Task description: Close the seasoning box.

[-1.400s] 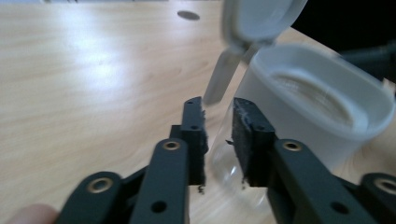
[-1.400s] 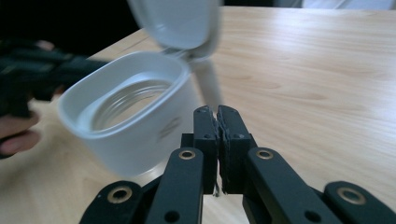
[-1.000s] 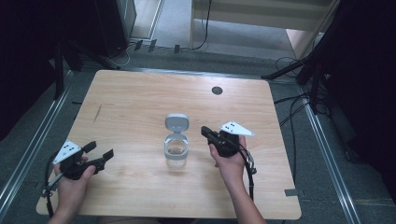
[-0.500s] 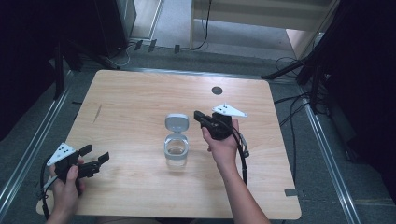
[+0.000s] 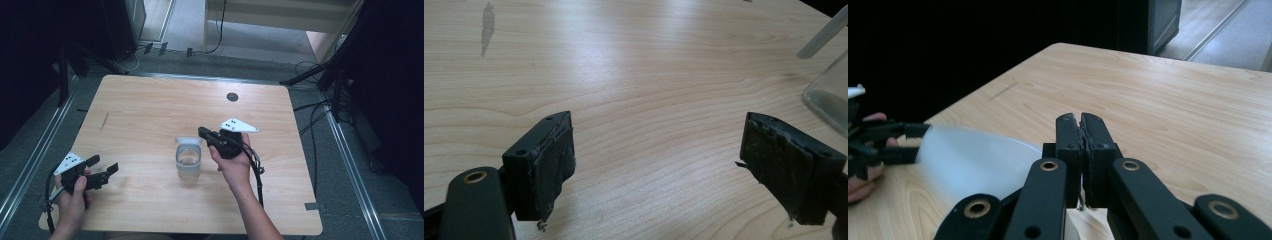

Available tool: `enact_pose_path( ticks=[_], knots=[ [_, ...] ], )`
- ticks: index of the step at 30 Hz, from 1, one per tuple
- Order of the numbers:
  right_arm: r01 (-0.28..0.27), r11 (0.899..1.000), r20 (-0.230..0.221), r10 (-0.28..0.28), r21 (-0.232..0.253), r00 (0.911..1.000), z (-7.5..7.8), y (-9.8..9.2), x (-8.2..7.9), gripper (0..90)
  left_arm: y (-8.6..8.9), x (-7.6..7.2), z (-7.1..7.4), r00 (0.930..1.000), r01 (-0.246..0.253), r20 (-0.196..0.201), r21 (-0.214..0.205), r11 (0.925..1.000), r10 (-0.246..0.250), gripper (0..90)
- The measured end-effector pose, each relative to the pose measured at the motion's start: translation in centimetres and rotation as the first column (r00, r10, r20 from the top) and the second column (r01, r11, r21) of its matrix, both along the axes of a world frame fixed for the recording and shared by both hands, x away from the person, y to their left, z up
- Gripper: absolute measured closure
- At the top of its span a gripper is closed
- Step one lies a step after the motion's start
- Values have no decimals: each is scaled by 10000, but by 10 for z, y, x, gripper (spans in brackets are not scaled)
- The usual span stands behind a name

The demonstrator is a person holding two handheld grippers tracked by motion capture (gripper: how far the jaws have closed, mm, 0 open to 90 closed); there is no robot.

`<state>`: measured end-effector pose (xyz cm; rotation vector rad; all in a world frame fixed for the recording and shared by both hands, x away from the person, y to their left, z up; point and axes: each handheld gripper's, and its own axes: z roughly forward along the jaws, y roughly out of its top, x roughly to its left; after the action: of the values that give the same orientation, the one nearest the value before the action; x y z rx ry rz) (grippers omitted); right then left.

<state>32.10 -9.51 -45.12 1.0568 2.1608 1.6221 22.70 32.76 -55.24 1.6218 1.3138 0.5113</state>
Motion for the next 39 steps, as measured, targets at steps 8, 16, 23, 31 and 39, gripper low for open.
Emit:
enact_pose_path(
  ticks=[8,16,23,31,39],
  knots=[
    [1055,9936,515,-1033,-413,9933,1,-17,-1,429,0,0,0,10000,-2,-39,-1,10000,2,143],
    [1778,9815,628,-1736,-709,9828,-6,-47,-3,214,0,0,0,10000,-35,6,-3,10000,35,143],
    [2374,9691,425,-2350,-662,9711,-16,-75,-7,214,0,0,0,10000,-2,-38,55,10000,2,143],
    [2774,9572,294,-2758,-822,9608,-30,-107,-18,218,0,0,0,10000,-2,-34,43,10000,2,143],
    [3283,9399,-49,-3302,-942,9439,-50,-141,-30,229,-1,0,0,10000,-29,-40,78,10000,29,143]
  ],
)
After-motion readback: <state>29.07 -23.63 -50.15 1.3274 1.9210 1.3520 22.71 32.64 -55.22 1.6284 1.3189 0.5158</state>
